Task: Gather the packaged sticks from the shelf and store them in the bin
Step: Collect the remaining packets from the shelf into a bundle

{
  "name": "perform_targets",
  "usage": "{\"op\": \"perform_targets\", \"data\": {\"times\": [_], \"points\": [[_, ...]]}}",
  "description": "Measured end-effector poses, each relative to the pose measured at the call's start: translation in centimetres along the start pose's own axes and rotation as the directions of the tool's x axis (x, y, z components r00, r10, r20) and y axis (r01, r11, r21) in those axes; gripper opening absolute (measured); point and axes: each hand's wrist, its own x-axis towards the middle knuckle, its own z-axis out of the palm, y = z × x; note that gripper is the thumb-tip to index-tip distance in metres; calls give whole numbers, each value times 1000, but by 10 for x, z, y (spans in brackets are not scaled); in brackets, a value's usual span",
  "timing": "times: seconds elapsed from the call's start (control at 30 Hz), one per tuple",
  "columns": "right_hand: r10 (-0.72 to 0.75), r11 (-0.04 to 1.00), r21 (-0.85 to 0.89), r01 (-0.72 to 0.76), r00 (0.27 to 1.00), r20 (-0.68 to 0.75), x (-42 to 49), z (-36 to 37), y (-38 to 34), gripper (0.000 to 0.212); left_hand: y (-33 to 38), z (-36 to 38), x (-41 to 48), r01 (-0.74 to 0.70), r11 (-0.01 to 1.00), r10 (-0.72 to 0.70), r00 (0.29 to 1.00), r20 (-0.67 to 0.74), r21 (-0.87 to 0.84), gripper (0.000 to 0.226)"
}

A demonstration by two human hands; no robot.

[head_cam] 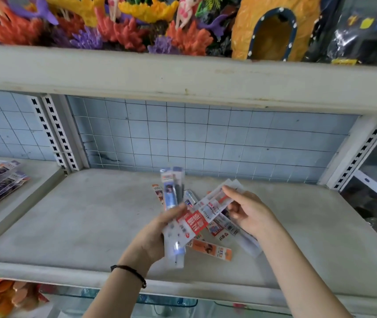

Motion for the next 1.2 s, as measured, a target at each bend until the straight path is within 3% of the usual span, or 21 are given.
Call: {"op": "perform_targets", "data": {"times": [0.13,0.2,0.27,0.4,0.53,0.7,0.77,0.87,1.07,1.13,1.2], "points": [[29,944,330,9,993,-111,1,-6,12,7,-5,-2,6,-126,901,105,992,-72,-415,35],[43,915,404,10,991,-123,-1,-4,19,13,-9,0,9,-166,905,123,983,-133,-391,26],[58,921,389,-14,993,-101,-7,2,25,13,-13,4,12,-196,939,160,976,-146,-282,32],[-37,994,104,44,997,-64,-16,16,39,13,-16,18,16,-238,955,209,964,-163,-179,27],[-159,952,-273,140,986,-51,-17,26,51,23,-17,23,21,-315,939,283,937,-205,-141,32],[-98,909,-396,129,990,97,-13,25,51,22,-16,13,23,-334,933,300,927,-227,-131,15],[-182,844,-502,188,981,62,-9,20,50,30,-12,2,23,-348,922,297,917,-267,-171,7],[-337,679,-703,210,941,-44,0,8,49,22,-7,-10,20,-341,927,277,903,-328,-155,19],[-359,263,-956,134,933,32,17,10,57,39,-8,-4,20,-337,939,309,912,-269,-64,25],[-347,249,-964,92,938,0,20,11,57,32,-7,-7,20,-346,928,316,928,-199,-138,15],[-326,321,-945,67,944,-44,20,11,54,17,-7,-13,19,-340,927,312,933,-177,-158,10]]}}
